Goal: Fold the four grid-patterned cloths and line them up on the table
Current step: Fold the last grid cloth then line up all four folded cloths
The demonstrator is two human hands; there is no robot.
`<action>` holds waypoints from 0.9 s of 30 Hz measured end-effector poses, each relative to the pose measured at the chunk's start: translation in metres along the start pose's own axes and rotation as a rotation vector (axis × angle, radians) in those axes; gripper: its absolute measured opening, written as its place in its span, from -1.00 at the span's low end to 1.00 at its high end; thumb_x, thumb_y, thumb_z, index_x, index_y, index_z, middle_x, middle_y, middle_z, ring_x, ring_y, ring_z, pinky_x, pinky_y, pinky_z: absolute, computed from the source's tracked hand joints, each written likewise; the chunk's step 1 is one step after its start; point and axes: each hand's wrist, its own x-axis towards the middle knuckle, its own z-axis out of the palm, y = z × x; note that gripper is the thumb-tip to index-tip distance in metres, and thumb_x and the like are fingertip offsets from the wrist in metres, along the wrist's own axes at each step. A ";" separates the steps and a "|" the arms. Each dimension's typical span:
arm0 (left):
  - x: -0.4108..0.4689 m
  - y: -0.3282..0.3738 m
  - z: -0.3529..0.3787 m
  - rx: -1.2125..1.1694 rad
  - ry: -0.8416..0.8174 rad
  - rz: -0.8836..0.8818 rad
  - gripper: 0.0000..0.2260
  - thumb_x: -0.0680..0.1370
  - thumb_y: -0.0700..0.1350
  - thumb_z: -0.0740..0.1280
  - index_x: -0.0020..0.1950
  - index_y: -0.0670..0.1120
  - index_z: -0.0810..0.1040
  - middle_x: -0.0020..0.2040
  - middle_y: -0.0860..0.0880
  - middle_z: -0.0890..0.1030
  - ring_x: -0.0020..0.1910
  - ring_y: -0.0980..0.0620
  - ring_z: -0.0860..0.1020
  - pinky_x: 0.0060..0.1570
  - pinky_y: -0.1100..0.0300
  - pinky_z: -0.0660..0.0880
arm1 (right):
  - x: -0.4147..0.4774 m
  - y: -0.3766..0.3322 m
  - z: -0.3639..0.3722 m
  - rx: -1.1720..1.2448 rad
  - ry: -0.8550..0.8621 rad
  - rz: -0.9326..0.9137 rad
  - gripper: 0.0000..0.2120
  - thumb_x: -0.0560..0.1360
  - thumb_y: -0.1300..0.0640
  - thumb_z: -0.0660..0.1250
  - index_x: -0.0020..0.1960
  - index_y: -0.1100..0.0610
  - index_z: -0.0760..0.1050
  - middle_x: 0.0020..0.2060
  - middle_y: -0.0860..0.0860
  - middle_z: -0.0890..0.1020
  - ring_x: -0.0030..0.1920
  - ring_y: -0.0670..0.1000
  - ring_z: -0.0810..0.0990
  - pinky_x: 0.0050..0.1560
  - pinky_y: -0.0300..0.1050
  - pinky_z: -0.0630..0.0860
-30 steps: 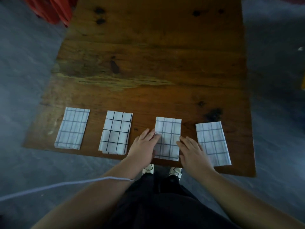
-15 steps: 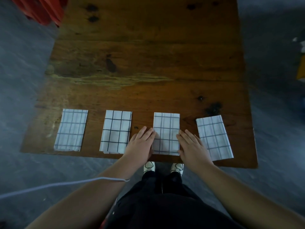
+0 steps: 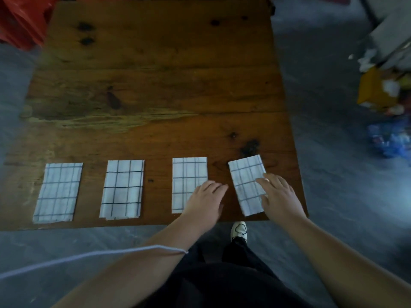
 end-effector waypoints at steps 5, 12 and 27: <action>0.025 0.049 0.029 0.062 -0.060 -0.114 -0.40 0.66 0.02 0.25 0.64 -0.03 0.08 0.63 -0.04 0.15 0.61 -0.06 0.04 0.56 -0.04 0.10 | -0.004 0.048 0.001 -0.014 -0.126 -0.068 -0.43 0.64 0.05 0.15 0.62 -0.05 0.10 0.62 -0.10 0.08 0.61 -0.07 -0.05 0.60 0.03 0.04; 0.031 0.065 0.042 0.133 -0.039 -0.224 -0.31 0.63 -0.18 0.27 0.66 -0.04 -0.04 0.67 0.02 -0.06 0.63 -0.02 -0.14 0.57 -0.04 0.01 | -0.009 0.067 0.005 -0.066 -0.145 -0.224 -0.47 0.69 0.05 0.05 0.64 -0.03 0.03 0.63 -0.12 0.02 0.61 -0.11 -0.14 0.60 -0.03 -0.12; 0.030 0.038 0.048 0.128 -0.074 -0.179 -0.30 0.66 -0.12 0.25 0.66 0.02 -0.13 0.67 0.04 -0.09 0.63 0.01 -0.17 0.57 -0.03 -0.07 | -0.007 0.062 0.009 -0.078 -0.105 -0.191 -0.46 0.69 -0.04 0.08 0.63 0.00 0.08 0.63 -0.09 0.05 0.62 -0.07 -0.09 0.59 -0.01 -0.11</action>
